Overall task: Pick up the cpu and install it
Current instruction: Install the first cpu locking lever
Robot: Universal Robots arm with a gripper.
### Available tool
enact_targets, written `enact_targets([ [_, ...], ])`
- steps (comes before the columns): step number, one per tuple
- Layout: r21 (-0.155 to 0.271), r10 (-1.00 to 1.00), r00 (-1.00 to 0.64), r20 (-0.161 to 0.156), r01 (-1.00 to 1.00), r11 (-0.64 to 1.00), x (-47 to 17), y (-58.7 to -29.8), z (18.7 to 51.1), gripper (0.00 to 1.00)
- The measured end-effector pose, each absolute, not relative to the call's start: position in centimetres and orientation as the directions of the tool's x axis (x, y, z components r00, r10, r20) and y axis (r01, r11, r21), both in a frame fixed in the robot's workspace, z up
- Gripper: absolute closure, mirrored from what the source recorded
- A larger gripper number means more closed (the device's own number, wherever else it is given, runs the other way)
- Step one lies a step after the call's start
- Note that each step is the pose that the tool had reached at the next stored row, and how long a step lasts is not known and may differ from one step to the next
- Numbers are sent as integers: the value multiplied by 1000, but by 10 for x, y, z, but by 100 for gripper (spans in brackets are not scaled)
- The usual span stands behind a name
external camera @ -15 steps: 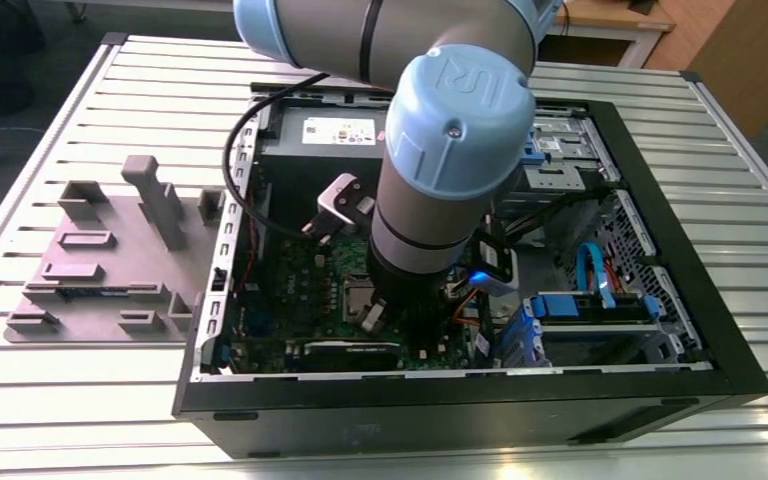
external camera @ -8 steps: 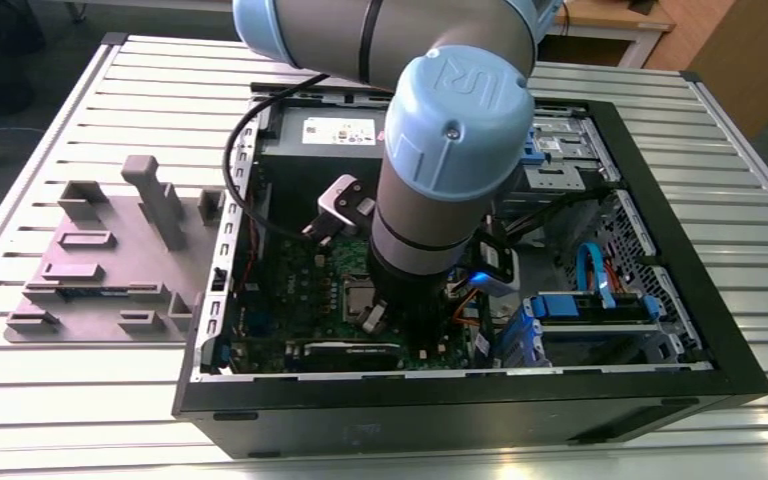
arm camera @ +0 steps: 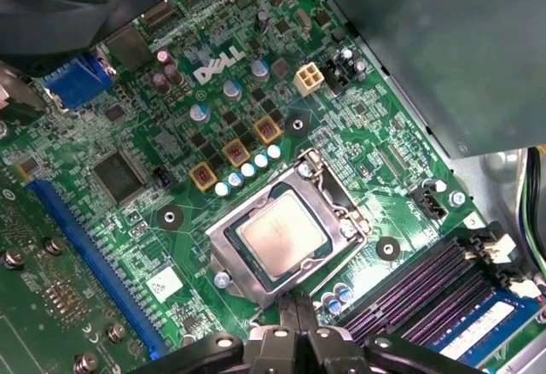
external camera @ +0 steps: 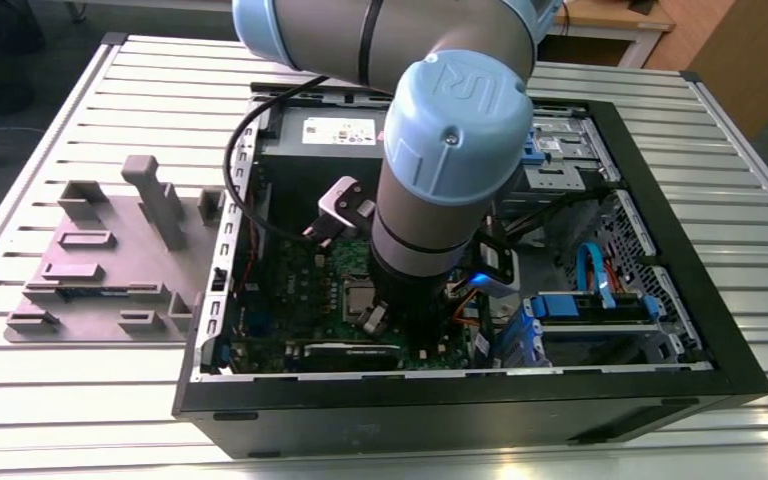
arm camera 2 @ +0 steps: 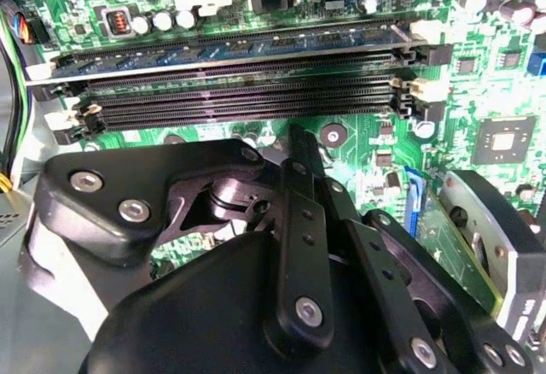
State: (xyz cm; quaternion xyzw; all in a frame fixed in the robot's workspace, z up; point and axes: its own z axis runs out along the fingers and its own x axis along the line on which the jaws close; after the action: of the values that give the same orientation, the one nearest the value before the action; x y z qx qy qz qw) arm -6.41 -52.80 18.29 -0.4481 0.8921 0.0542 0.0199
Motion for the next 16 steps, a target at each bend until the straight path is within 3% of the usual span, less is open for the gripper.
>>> enact_targets([
  [16, 75, -795, -600, -90, -800, 595, -65, -528, 196, 89],
])
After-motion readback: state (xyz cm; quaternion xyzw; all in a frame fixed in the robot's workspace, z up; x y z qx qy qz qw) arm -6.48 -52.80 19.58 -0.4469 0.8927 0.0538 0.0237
